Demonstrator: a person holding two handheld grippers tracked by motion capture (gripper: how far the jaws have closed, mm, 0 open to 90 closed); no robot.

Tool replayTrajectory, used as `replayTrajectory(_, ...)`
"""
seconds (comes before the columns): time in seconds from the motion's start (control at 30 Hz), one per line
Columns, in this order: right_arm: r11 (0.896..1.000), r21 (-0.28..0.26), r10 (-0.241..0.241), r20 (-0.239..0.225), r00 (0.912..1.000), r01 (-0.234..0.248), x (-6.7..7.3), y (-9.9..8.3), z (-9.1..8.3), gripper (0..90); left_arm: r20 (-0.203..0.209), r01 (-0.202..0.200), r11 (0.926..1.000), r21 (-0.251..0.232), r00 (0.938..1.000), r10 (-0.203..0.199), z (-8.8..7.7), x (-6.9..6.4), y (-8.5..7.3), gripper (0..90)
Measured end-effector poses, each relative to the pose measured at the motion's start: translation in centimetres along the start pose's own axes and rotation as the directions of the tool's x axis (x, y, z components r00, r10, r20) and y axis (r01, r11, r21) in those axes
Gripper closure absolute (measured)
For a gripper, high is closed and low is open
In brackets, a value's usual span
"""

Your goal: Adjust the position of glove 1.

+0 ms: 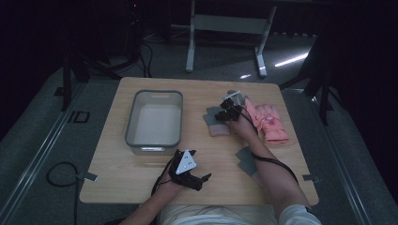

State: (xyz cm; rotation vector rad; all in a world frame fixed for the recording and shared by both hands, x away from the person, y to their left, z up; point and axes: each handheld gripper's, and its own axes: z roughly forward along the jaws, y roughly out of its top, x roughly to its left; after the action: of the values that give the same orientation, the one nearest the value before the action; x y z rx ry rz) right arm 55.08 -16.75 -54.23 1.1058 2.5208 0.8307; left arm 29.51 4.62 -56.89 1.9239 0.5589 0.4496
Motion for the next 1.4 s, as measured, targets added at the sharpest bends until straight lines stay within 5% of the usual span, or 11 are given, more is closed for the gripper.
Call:
replayTrajectory(0.4, 0.998, 0.020, 0.062, 0.019, 0.9979, -0.062, 1.8, 0.4, -1.0, 85.0, -0.001, 0.004, 1.0000, -0.003, 1.0000, -0.004, 0.0, 0.0, 0.0, 0.0)
replayTrajectory(0.5, 0.998, -0.028, 0.062, 0.016, 0.9979, -0.061, 2.7, 0.6, -3.2, 85.3, -0.002, 0.003, 1.0000, -0.001, 1.0000, -0.003, 0.0, 0.0, 0.0, 0.0)
replayTrajectory(0.7, 0.981, -0.163, 0.107, 0.013, 0.9942, -0.103, 5.7, 0.2, -10.0, 85.3, -0.007, 0.003, 1.0000, 0.001, 1.0000, -0.003, 0.0, 0.0, 0.0, 0.0)
replayTrajectory(0.77, 0.977, -0.179, 0.117, 0.005, 0.9932, -0.114, 6.1, 0.0, -10.8, 85.3, -0.009, 0.002, 1.0000, 0.002, 1.0000, -0.002, 0.0, 0.0, 0.0, 0.0)
replayTrajectory(0.8, 0.966, -0.226, 0.130, 0.013, 0.9914, -0.124, 7.9, -1.0, -13.4, 85.3, -0.010, 0.000, 1.0000, 0.001, 0.9999, 0.000, 0.0, -0.1, 0.0, 0.0)
replayTrajectory(0.93, 0.961, -0.243, 0.139, 0.020, 0.9901, -0.130, 9.9, -2.7, -15.1, 85.3, -0.011, -0.001, 1.0000, -0.001, 0.9999, 0.001, 0.0, -0.1, 0.0, 0.0)
replayTrajectory(1.0, 0.964, -0.245, 0.126, 0.062, 0.9900, -0.108, 10.7, -3.6, -15.6, 85.3, -0.012, -0.002, 1.0000, 0.000, 0.9999, 0.002, 0.0, -0.1, 0.0, 0.0)
replayTrajectory(1.1, 0.961, -0.248, 0.138, 0.057, 0.9889, -0.120, 11.4, -5.3, -15.3, 85.3, -0.007, 0.002, 1.0000, 0.000, 1.0000, -0.002, 0.0, 0.0, 0.0, 0.0)
replayTrajectory(1.4, 0.977, -0.135, 0.175, 0.045, 0.9836, -0.167, 12.8, -9.1, -11.5, 85.2, -0.007, 0.000, 1.0000, 0.001, 1.0000, 0.000, 0.0, 0.0, 0.0, 0.0)
